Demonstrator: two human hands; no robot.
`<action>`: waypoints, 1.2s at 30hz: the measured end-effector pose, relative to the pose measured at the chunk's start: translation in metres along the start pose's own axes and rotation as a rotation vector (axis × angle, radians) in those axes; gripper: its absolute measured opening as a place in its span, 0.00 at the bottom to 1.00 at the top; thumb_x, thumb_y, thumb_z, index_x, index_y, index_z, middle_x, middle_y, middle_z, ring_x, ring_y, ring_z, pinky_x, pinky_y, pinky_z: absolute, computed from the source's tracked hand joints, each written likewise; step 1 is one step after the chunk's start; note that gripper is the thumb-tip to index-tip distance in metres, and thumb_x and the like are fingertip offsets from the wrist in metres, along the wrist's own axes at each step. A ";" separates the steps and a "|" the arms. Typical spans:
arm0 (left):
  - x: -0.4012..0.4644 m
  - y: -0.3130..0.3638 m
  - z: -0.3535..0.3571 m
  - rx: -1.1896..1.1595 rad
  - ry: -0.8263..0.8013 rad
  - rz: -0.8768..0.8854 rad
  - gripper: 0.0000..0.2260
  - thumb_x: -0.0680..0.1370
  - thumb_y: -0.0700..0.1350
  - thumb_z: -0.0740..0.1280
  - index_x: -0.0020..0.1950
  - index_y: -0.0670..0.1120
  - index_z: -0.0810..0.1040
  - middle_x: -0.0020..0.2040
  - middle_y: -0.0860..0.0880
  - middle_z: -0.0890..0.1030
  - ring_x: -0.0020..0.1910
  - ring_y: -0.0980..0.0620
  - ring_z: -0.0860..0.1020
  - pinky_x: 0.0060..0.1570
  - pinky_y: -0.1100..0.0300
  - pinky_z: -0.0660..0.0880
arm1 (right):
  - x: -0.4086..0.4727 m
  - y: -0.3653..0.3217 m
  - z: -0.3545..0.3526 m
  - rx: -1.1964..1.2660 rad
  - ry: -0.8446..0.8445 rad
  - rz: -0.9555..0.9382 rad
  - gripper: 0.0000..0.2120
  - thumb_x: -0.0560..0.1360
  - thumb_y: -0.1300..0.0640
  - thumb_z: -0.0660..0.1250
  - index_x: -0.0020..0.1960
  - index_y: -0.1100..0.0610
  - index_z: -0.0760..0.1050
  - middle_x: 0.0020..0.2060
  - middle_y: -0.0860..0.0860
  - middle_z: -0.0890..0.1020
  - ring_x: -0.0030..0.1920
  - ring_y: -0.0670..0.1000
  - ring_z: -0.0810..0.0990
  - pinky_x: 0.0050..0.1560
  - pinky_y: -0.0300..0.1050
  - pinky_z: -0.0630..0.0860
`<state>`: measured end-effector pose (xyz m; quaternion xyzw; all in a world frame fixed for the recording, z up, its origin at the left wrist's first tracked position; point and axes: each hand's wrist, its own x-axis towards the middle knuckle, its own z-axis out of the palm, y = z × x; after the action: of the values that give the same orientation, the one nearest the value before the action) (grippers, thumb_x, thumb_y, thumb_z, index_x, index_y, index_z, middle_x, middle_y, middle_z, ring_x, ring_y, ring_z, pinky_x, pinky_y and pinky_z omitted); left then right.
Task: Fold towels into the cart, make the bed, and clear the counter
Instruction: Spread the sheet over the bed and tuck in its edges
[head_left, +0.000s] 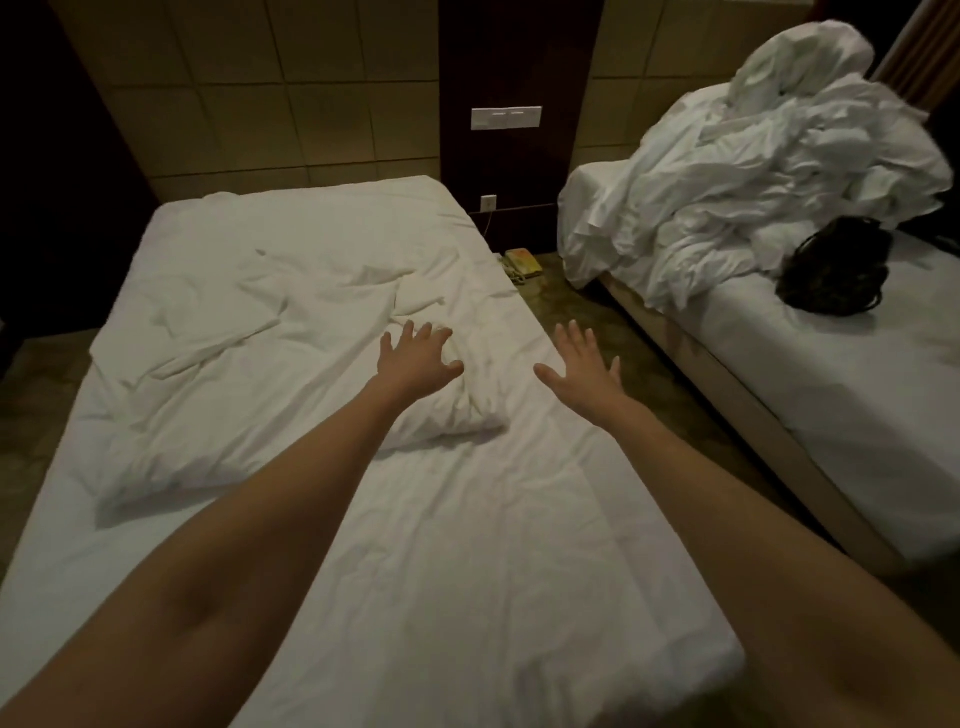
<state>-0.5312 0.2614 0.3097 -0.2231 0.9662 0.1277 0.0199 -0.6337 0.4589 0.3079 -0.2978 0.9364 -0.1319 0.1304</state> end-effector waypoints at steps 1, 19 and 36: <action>0.005 0.011 0.006 -0.048 0.041 -0.023 0.24 0.79 0.54 0.59 0.74 0.49 0.62 0.75 0.47 0.63 0.75 0.47 0.58 0.72 0.44 0.51 | 0.005 0.013 -0.002 -0.019 -0.004 -0.035 0.32 0.81 0.42 0.50 0.78 0.51 0.40 0.77 0.49 0.38 0.76 0.52 0.36 0.72 0.64 0.38; 0.168 0.242 0.113 -0.045 0.160 -0.400 0.25 0.78 0.53 0.60 0.74 0.49 0.63 0.70 0.47 0.69 0.67 0.45 0.69 0.63 0.50 0.65 | 0.159 0.295 -0.090 -0.281 -0.063 -0.564 0.25 0.81 0.45 0.54 0.75 0.52 0.57 0.75 0.50 0.60 0.74 0.52 0.57 0.72 0.52 0.55; 0.414 0.200 0.151 -0.469 0.095 -0.847 0.14 0.79 0.52 0.60 0.64 0.55 0.74 0.59 0.54 0.78 0.57 0.52 0.75 0.50 0.58 0.70 | 0.532 0.229 -0.090 -0.123 -0.423 -0.741 0.21 0.80 0.47 0.58 0.70 0.52 0.66 0.66 0.51 0.73 0.63 0.52 0.73 0.59 0.49 0.72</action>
<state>-0.9941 0.2969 0.1722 -0.6009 0.7354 0.3122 -0.0246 -1.2018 0.3395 0.2294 -0.6415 0.7251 -0.0498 0.2452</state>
